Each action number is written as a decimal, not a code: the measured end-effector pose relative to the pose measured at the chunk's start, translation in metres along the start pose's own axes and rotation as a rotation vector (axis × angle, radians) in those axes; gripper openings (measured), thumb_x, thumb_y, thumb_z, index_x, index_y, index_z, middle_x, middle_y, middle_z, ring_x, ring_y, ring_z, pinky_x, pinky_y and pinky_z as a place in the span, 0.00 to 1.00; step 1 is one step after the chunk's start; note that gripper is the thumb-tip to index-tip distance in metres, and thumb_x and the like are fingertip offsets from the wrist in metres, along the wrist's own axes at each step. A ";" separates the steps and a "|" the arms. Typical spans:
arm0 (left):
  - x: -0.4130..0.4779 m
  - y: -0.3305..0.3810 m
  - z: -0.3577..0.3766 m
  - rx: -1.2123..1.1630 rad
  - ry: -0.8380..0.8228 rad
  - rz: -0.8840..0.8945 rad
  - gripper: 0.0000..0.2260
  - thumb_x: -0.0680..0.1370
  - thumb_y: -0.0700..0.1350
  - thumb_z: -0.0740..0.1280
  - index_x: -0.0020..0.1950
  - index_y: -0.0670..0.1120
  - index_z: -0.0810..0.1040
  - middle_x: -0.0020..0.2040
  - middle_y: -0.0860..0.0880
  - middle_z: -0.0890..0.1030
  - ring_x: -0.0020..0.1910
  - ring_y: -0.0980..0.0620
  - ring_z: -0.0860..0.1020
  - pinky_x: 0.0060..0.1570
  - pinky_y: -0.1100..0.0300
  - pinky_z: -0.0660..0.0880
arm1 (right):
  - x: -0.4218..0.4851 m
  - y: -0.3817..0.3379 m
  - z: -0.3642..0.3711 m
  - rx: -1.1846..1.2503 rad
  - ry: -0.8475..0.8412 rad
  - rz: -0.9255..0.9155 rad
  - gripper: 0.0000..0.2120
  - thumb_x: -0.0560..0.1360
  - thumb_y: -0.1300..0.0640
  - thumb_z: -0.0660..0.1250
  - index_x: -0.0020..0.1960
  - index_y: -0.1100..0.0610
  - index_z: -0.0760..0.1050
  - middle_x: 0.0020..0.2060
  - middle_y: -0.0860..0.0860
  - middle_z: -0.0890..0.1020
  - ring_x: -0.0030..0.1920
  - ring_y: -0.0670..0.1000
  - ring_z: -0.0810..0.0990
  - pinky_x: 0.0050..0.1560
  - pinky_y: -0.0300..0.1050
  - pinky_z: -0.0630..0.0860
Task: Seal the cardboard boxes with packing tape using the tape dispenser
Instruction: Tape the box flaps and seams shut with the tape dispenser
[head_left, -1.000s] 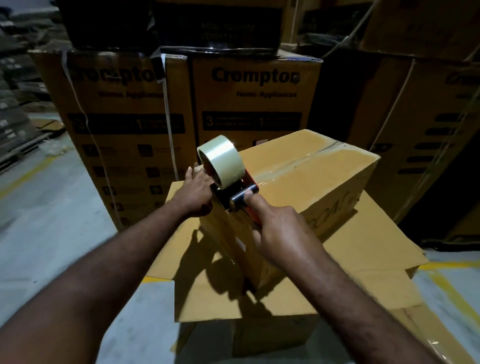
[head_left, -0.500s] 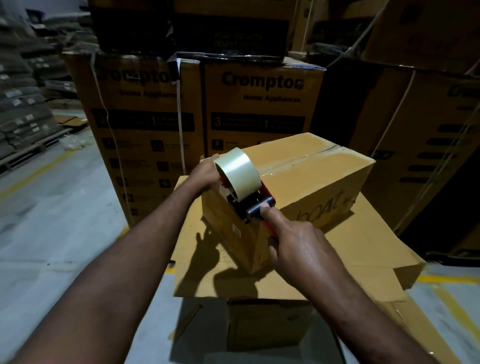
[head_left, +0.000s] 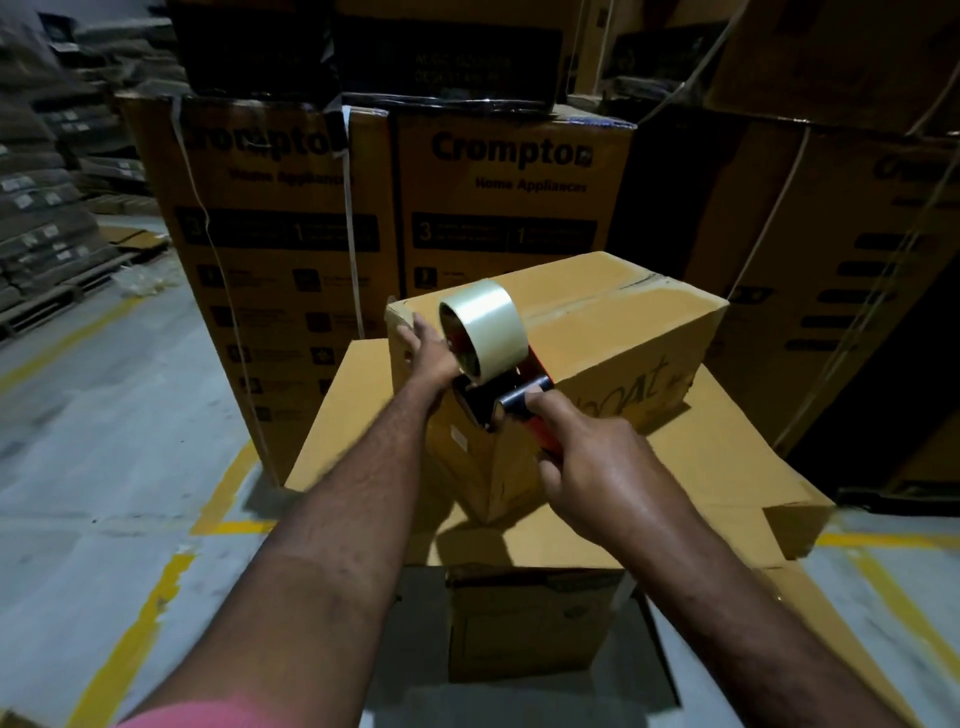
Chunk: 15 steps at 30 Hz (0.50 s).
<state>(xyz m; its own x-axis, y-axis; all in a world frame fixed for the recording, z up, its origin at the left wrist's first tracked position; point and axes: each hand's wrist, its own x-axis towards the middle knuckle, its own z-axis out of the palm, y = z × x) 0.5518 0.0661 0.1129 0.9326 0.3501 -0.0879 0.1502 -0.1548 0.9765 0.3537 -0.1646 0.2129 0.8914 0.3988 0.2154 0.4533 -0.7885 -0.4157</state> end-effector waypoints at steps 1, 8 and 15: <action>-0.001 0.002 0.000 0.042 0.014 0.037 0.47 0.81 0.44 0.69 0.81 0.57 0.32 0.82 0.48 0.32 0.82 0.38 0.43 0.76 0.33 0.57 | -0.007 0.003 -0.001 -0.005 0.000 -0.002 0.25 0.81 0.55 0.63 0.72 0.37 0.58 0.36 0.42 0.71 0.36 0.41 0.75 0.35 0.34 0.75; -0.016 0.009 0.003 0.435 0.237 0.089 0.50 0.78 0.49 0.73 0.82 0.54 0.34 0.81 0.45 0.31 0.80 0.37 0.35 0.70 0.24 0.38 | -0.024 0.009 0.005 -0.016 0.034 -0.007 0.27 0.80 0.53 0.64 0.73 0.38 0.57 0.34 0.41 0.67 0.33 0.37 0.69 0.31 0.28 0.65; -0.013 -0.037 0.015 0.093 -0.003 0.157 0.44 0.60 0.54 0.70 0.75 0.43 0.67 0.77 0.38 0.66 0.77 0.37 0.64 0.73 0.37 0.66 | -0.029 0.016 0.013 -0.033 0.055 -0.024 0.30 0.80 0.52 0.65 0.75 0.38 0.53 0.42 0.43 0.74 0.39 0.42 0.72 0.35 0.31 0.67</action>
<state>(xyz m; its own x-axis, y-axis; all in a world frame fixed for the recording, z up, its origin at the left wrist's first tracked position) 0.5384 0.0536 0.0747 0.9479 0.3123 0.0637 0.0321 -0.2925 0.9557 0.3348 -0.1827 0.1883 0.8785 0.3918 0.2734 0.4729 -0.7947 -0.3805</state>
